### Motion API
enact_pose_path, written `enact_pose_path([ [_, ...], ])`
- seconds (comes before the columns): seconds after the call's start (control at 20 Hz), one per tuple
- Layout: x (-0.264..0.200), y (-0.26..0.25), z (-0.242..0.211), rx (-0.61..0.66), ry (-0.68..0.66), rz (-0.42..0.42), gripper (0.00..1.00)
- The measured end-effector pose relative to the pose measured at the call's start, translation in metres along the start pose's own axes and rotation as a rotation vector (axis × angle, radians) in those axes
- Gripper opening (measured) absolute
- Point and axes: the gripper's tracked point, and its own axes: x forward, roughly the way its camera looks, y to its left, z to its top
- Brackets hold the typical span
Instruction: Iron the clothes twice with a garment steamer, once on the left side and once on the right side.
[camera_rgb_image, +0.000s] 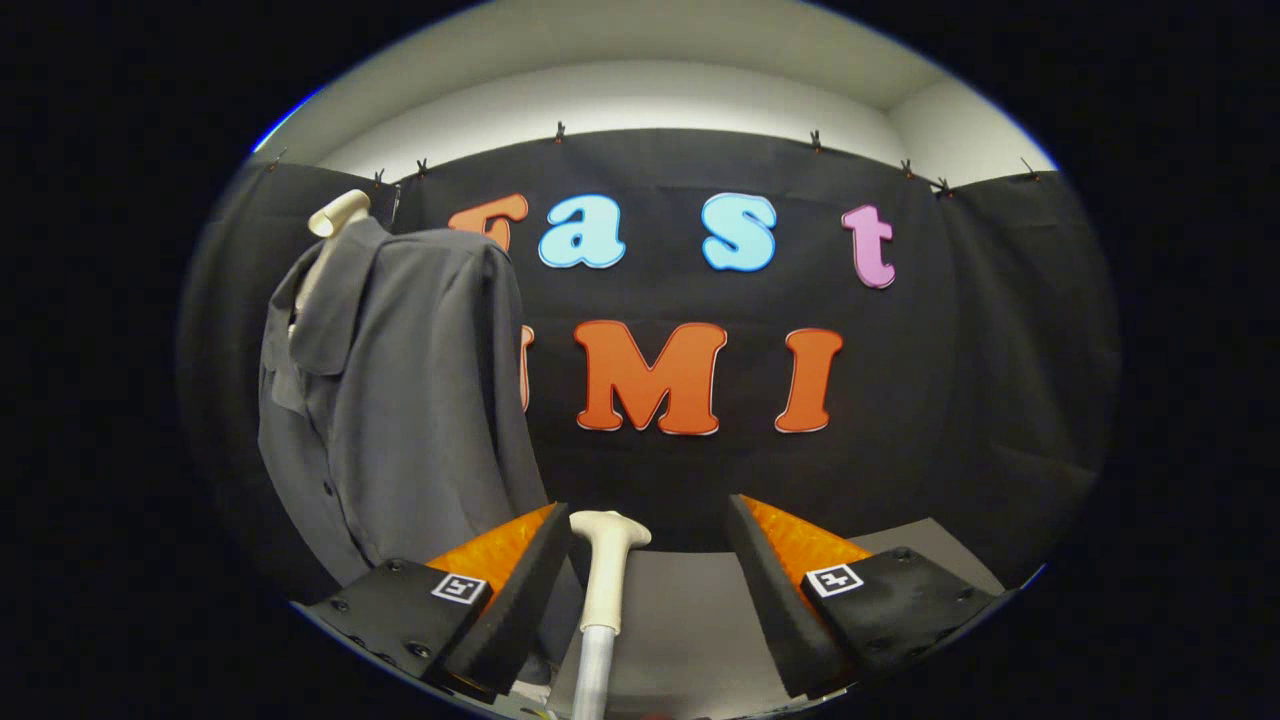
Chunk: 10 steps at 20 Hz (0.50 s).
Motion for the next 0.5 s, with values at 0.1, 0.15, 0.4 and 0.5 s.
enact_pose_path([
  [0.1, 0.036, -0.008, -0.024, -0.014, 0.088, -0.008, 1.00],
  [0.15, 0.056, -0.007, -0.037, -0.012, 0.122, -0.006, 1.00],
  [0.4, 0.107, 0.011, -0.091, -0.026, 0.306, 0.051, 1.00],
  [0.5, 0.126, 0.006, -0.105, -0.029, 0.376, 0.059, 1.00],
])
